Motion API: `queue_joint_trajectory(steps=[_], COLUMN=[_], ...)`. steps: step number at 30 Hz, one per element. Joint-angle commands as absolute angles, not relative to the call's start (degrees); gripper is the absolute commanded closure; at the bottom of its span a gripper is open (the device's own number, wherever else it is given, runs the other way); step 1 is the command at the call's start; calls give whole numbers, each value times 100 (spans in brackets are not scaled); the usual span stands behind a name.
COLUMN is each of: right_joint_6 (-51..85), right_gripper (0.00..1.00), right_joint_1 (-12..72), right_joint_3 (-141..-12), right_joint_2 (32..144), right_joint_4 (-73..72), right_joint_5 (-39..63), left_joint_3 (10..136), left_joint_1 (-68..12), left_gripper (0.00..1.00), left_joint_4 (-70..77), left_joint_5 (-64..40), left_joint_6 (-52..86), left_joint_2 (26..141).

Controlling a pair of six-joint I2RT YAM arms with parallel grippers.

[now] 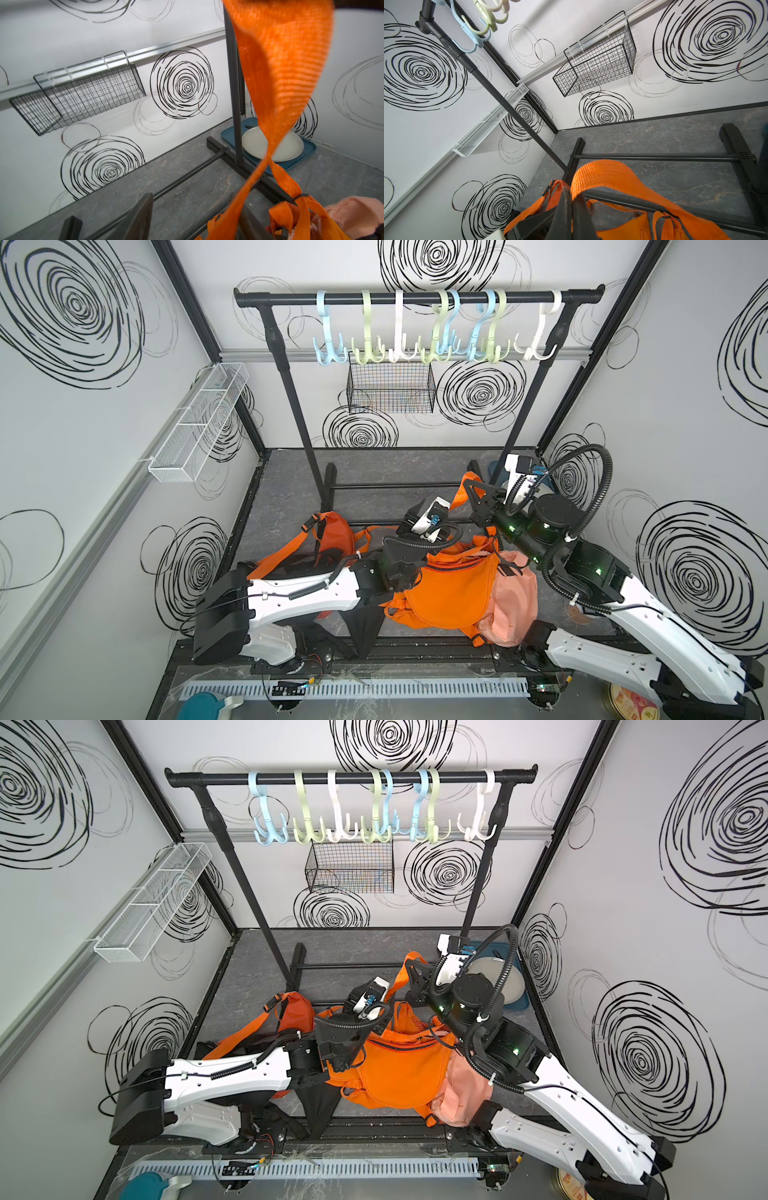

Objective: Hang the bag on a hook
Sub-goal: Pick up the bag from the bag.

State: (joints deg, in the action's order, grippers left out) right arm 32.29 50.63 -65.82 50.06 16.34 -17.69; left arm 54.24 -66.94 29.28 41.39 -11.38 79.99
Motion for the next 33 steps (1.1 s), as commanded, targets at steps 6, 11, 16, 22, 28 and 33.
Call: queue_joint_trajectory(steps=[6, 11, 16, 22, 28, 33], right_joint_6=[3134, 2911, 2350, 1629, 1847, 1712], right_gripper=[100, 100, 100, 100, 100, 100], right_joint_1=[5119, 5112, 5100, 4592, 3052, 2303], right_joint_3=[-6977, -7014, -7152, -8295, -10326, -12229], right_joint_2=[4729, 4599, 4510, 5073, 6248, 7494], right_joint_4=[1985, 1998, 1858, 1860, 2391, 2847], right_joint_5=[-1918, -2256, -3002, -3423, -2032, -1589], left_joint_3=[5862, 6246, 7157, 9235, 11980, 14195], left_joint_1=[-6522, -6553, -6646, -6629, -6424, -6095], left_gripper=[74, 87, 99, 100, 100, 100], left_joint_4=[3252, 3087, 2411, 1263, -75, -820], left_joint_5=[3605, 3422, 3117, 2715, 2468, 2279], left_joint_6=[-1451, -1699, -1936, -2023, -1987, -1616], left_joint_2=[8045, 8027, 8125, 8831, 10126, 11340])
